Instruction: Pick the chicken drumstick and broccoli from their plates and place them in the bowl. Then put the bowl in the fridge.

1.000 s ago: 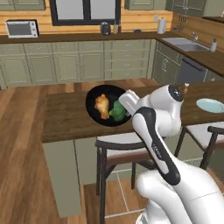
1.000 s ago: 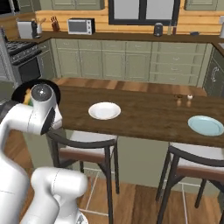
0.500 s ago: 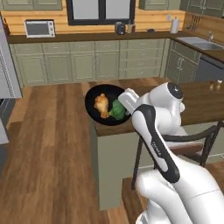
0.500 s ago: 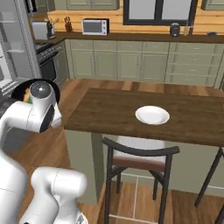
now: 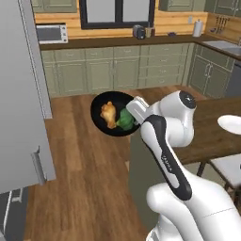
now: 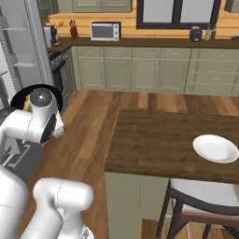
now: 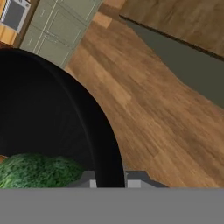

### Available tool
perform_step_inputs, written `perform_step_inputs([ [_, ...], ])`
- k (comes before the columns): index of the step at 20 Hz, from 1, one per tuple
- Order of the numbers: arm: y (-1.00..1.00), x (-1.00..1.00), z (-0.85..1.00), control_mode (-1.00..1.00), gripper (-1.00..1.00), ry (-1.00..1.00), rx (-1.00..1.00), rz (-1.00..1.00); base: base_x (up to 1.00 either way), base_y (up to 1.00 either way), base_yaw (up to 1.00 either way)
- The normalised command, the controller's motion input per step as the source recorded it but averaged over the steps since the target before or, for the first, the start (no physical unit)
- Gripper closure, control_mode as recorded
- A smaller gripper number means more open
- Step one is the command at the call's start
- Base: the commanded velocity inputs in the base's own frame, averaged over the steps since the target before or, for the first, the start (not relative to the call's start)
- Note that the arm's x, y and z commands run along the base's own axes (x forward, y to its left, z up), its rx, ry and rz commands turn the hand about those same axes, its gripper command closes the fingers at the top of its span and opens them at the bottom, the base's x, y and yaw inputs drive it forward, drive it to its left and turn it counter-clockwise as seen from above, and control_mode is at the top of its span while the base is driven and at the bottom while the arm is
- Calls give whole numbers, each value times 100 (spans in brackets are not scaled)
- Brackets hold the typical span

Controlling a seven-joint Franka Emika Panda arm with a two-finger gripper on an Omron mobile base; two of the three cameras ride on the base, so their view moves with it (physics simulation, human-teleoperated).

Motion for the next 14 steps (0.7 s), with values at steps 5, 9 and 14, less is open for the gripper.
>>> perform_step_inputs([
  [5,0,0,0,100,100,0,0,0,100,39,-11],
  [9,0,0,0,100,100,0,0,0,100,-2,0],
  [14,0,0,0,100,100,0,0,0,53,53,0],
])
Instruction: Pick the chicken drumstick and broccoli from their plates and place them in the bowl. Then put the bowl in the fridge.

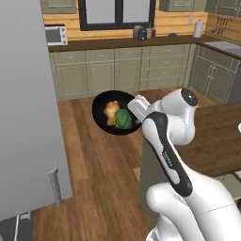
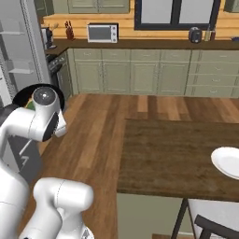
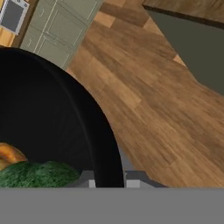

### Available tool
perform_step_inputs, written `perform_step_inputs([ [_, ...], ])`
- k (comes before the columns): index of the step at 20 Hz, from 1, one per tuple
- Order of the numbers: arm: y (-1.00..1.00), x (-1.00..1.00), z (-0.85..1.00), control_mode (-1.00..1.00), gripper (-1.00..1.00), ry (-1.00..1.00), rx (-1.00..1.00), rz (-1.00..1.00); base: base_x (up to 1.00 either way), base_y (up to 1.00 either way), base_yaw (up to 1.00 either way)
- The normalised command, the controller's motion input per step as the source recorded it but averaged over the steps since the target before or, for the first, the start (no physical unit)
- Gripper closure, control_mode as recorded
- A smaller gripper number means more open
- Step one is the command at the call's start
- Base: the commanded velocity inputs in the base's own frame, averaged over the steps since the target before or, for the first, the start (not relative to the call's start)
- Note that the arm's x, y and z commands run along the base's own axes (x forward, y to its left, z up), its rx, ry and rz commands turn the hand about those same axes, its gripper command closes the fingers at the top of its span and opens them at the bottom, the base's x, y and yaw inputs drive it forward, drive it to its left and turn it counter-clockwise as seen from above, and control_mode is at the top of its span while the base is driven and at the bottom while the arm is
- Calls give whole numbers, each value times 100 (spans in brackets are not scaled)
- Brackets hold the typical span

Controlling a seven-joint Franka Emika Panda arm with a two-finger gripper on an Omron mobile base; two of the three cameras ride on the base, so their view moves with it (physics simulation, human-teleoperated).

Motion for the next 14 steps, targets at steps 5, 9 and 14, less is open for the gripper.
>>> perform_step_inputs([
  [5,0,0,0,100,100,0,0,0,45,59,-8],
  [9,0,0,0,100,100,0,0,0,99,-5,0],
  [14,0,0,0,100,100,0,0,0,95,23,-2],
])
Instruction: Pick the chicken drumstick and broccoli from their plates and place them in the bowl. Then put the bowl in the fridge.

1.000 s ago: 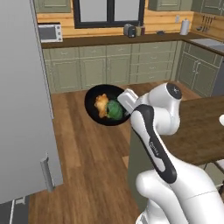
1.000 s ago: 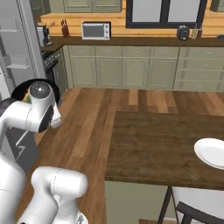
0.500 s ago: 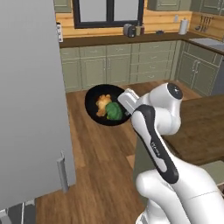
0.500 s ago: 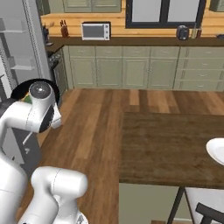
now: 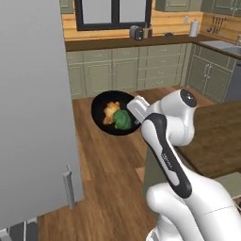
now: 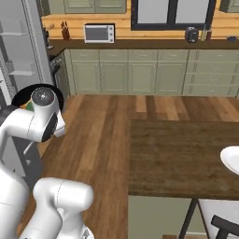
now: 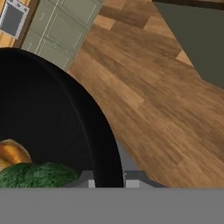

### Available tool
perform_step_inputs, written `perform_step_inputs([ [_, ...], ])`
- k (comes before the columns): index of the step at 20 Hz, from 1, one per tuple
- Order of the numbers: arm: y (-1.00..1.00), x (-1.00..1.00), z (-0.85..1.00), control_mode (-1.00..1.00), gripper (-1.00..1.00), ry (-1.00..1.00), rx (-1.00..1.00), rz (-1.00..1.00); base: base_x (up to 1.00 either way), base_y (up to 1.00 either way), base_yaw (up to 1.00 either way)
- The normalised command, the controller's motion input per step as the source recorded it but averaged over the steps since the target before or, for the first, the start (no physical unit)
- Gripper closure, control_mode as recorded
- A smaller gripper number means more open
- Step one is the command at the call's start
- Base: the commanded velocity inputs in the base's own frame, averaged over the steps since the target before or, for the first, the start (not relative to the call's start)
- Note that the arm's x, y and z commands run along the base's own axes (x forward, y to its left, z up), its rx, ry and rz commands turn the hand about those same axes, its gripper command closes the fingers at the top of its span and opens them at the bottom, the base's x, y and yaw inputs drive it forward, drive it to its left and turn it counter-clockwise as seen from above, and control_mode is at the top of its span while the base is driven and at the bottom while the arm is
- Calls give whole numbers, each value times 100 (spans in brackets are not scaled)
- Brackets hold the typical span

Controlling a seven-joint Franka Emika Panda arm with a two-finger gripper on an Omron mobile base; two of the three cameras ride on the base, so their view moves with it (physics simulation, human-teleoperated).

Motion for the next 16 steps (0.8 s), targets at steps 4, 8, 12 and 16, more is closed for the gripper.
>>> perform_step_inputs([
  [4,0,0,0,100,100,0,0,0,39,26,-24],
  [8,0,0,0,100,100,0,0,0,44,-20,-24],
  [12,0,0,0,100,100,0,0,0,100,6,-6],
  [16,0,0,0,100,100,0,0,0,81,18,-3],
])
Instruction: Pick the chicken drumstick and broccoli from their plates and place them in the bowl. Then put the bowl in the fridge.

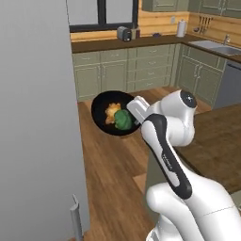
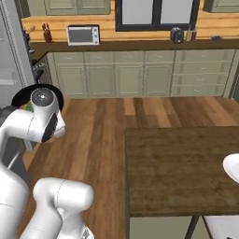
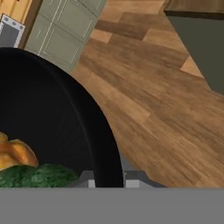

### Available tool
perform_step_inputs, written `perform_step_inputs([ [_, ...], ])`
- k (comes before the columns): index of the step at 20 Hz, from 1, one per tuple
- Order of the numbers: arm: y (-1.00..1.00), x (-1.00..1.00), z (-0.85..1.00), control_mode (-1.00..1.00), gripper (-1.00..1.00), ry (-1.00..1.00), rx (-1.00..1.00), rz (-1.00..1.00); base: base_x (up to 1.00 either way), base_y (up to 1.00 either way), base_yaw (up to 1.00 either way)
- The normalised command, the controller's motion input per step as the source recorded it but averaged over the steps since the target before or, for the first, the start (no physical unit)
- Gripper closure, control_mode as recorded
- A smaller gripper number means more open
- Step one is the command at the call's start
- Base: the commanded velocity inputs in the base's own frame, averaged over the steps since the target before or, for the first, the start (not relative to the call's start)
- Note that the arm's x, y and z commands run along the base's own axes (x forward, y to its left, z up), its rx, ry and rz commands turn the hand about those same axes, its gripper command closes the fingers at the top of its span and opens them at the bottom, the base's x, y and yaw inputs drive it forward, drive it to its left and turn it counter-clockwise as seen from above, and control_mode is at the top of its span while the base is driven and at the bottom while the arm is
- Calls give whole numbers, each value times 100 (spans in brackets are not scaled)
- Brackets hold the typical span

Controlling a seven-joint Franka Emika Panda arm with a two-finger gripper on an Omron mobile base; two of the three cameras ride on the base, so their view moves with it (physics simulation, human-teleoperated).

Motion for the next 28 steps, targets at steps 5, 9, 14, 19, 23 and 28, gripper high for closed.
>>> perform_step_inputs([
  [5,0,0,0,100,100,0,0,0,29,4,-7],
  [9,0,0,0,100,100,0,0,0,100,1,-3],
  [14,0,0,0,100,100,0,0,0,100,1,0],
  [19,0,0,0,100,100,0,0,0,88,-20,9],
  [23,0,0,0,100,100,0,0,0,75,-18,20],
  [28,0,0,0,100,100,0,0,0,63,-31,24],
])
